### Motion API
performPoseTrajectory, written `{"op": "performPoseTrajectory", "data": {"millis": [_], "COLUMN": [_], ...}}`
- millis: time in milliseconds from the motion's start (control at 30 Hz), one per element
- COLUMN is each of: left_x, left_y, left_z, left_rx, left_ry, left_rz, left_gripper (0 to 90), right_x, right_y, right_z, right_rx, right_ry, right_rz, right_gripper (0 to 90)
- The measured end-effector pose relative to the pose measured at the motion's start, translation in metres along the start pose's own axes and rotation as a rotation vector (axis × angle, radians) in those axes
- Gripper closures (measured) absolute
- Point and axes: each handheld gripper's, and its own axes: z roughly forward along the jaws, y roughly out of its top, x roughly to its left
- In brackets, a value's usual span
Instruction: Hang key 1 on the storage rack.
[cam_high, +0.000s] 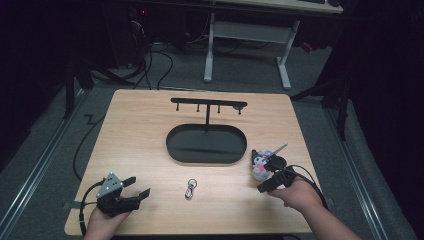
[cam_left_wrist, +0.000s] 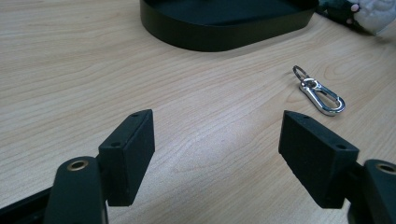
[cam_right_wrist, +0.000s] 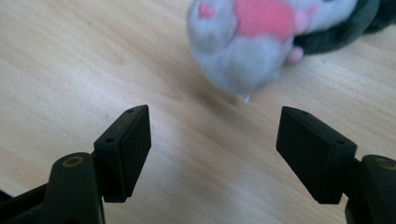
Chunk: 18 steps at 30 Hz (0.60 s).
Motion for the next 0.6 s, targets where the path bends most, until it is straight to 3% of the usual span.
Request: {"op": "performPoseTrajectory", "data": {"millis": [67, 133, 367, 600], "left_x": [0.0, 0.0, -0.001, -0.001], "left_y": [0.0, 0.0, 0.0, 0.0], "left_z": [0.0, 0.0, -0.001, 0.0], "left_rx": [-0.001, -0.001, -0.005, 0.001], "left_ry": [-0.001, -0.003, -0.022, -0.032], "left_rz": [0.002, 0.005, 0.014, 0.02], "left_gripper": [27.7, 27.8, 28.8, 29.5], "right_x": [-0.001, -0.003, -0.005, -0.007], "right_y": [0.003, 0.015, 0.032, 0.041], "right_z": [0.0, 0.002, 0.011, 0.019], "right_rx": [0.001, 0.012, 0.048, 0.063], "right_ry": [-0.004, 0.006, -0.008, -0.008], "right_rz": [-0.001, 0.052, 0.126, 0.167], "right_gripper": [26.6, 27.1, 26.6, 25.5]}}
